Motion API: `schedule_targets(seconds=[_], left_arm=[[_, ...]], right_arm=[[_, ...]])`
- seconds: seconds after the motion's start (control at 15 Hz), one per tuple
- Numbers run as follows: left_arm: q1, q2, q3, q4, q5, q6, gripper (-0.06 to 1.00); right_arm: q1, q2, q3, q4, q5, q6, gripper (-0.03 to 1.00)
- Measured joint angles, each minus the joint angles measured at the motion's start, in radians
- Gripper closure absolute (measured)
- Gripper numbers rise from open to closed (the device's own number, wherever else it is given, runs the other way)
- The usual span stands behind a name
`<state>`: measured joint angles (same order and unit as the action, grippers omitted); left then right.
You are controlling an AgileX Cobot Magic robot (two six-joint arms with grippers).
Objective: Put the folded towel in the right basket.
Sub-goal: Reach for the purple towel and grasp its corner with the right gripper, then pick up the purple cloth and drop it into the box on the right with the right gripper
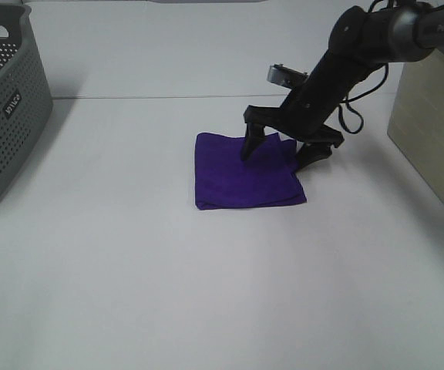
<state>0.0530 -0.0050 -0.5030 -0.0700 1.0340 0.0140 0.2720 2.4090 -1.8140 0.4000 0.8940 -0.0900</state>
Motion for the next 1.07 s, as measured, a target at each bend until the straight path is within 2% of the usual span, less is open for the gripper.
schedule_targets(seconds=[0.13, 0.2, 0.27, 0.33, 0.4, 0.47, 0.67, 0.73, 0.87, 1.0, 1.07], left_arm=[[0.0, 0.0, 0.0, 0.0, 0.0, 0.0, -0.05], [0.0, 0.0, 0.0, 0.0, 0.0, 0.0, -0.05], [0.0, 0.0, 0.0, 0.0, 0.0, 0.0, -0.05], [0.0, 0.0, 0.0, 0.0, 0.0, 0.0, -0.05], [0.0, 0.0, 0.0, 0.0, 0.0, 0.0, -0.05], [0.0, 0.0, 0.0, 0.0, 0.0, 0.0, -0.05], [0.0, 0.0, 0.0, 0.0, 0.0, 0.0, -0.05], [0.0, 0.0, 0.0, 0.0, 0.0, 0.0, -0.05], [0.0, 0.0, 0.0, 0.0, 0.0, 0.0, -0.05], [0.0, 0.0, 0.0, 0.0, 0.0, 0.0, -0.05], [0.0, 0.0, 0.0, 0.0, 0.0, 0.0, -0.05]], right_arm=[[0.063, 0.016, -0.005, 0.017, -0.061, 0.004, 0.09], [0.094, 0.027, -0.005, 0.02, -0.094, 0.011, 0.16], [0.119, 0.035, -0.005, 0.025, -0.129, 0.022, 0.32], [0.139, 0.043, -0.005, 0.035, -0.156, 0.028, 0.52], [0.156, 0.049, -0.005, 0.044, -0.177, 0.029, 0.76], [0.167, 0.052, -0.005, 0.053, -0.188, 0.034, 0.93], [0.167, 0.047, -0.005, 0.054, -0.184, 0.034, 0.93], [0.167, 0.035, -0.005, 0.044, -0.142, 0.034, 0.93], [0.167, -0.004, -0.019, -0.005, 0.021, 0.027, 0.93], [0.168, -0.094, -0.102, -0.019, 0.201, -0.019, 0.93], [0.169, -0.15, -0.16, -0.019, 0.258, -0.037, 0.93]])
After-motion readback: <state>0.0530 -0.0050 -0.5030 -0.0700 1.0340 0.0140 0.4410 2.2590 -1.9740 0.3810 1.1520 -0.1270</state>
